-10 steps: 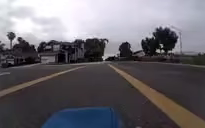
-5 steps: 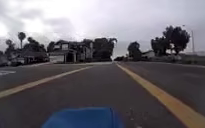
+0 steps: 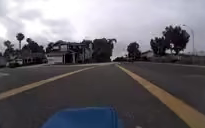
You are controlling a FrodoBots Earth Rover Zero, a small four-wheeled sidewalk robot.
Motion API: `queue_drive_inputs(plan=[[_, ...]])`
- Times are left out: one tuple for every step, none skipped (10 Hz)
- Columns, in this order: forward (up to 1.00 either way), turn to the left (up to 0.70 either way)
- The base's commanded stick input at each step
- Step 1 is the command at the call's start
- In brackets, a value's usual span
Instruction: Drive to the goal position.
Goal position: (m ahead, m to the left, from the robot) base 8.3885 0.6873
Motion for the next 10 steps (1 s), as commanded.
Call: queue_drive_inputs(plan=[[1.00,0.00],[1.00,0.00],[1.00,0.00],[1.00,0.00],[1.00,0.00],[1.00,0.00],[1.00,0.00],[1.00,0.00],[1.00,0.00],[1.00,0.00]])
